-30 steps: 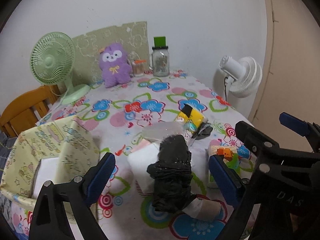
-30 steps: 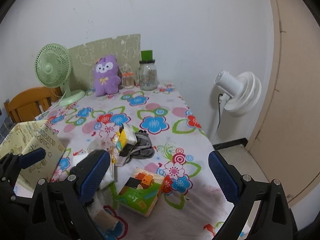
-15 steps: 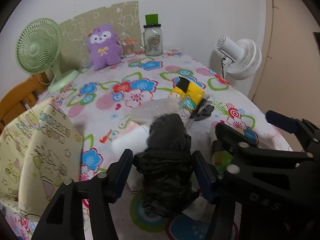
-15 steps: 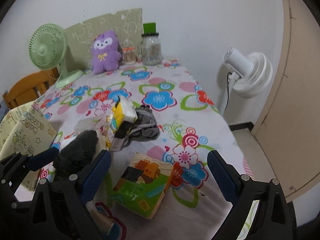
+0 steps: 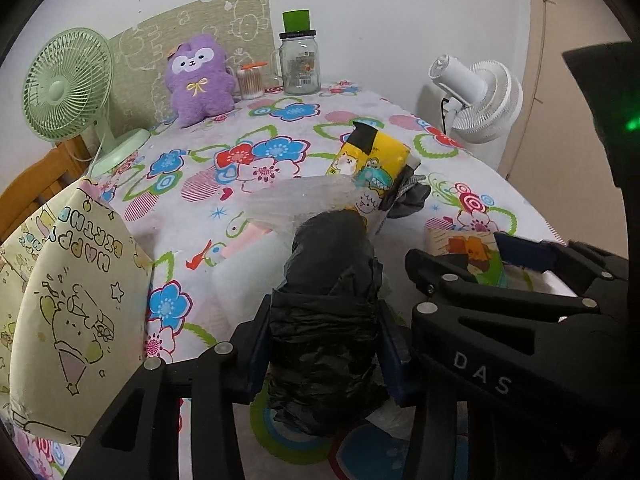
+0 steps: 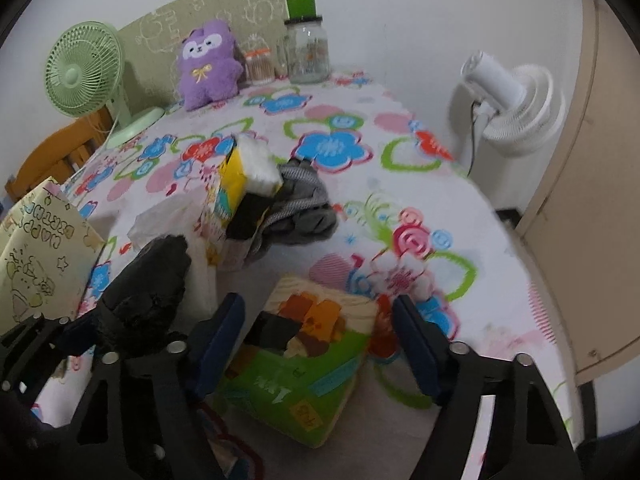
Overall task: Organize soft objects
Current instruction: 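Lower the left tool onto the black plastic-wrapped bundle and close it, then grasp the green tissue pack with the right tool while the left tool holds the black bundle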
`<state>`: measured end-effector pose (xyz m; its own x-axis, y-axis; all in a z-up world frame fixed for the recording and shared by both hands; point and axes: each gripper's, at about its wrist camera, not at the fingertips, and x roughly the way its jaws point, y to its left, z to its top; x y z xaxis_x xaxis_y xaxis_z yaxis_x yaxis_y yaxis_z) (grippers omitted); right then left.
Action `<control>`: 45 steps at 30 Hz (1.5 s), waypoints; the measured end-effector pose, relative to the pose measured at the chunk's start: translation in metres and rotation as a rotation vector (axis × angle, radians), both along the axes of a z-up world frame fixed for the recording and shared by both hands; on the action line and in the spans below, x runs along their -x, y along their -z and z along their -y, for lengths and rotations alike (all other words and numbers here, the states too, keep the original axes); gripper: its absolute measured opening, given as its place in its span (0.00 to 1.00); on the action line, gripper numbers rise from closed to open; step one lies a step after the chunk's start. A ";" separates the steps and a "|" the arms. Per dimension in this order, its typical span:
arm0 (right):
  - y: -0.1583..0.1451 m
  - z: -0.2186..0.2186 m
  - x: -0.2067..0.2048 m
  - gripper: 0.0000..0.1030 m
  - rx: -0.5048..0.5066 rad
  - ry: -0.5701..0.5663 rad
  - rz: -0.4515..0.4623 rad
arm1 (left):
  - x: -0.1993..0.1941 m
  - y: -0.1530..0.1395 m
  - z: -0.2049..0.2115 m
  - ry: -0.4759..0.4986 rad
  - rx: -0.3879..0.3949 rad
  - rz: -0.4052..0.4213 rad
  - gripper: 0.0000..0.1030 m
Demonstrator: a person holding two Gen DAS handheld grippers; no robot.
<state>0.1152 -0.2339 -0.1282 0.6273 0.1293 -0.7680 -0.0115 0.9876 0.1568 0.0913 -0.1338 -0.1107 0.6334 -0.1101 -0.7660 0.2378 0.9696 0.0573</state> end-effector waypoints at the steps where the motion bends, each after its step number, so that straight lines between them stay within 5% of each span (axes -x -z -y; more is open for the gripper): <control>1: 0.002 -0.001 0.000 0.67 -0.015 -0.003 -0.012 | 0.000 0.001 0.000 0.001 -0.007 0.003 0.46; 10: -0.005 -0.010 0.006 0.60 0.020 -0.004 0.024 | 0.004 -0.001 -0.002 0.014 0.011 0.019 0.42; 45: -0.078 -0.019 0.060 0.60 0.056 0.001 0.229 | 0.049 -0.063 -0.019 -0.007 0.067 0.172 0.42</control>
<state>0.0548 -0.2149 -0.0504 0.7859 0.0903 -0.6117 -0.0400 0.9946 0.0954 0.0419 -0.1146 -0.0476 0.7556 -0.1524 -0.6371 0.2233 0.9742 0.0318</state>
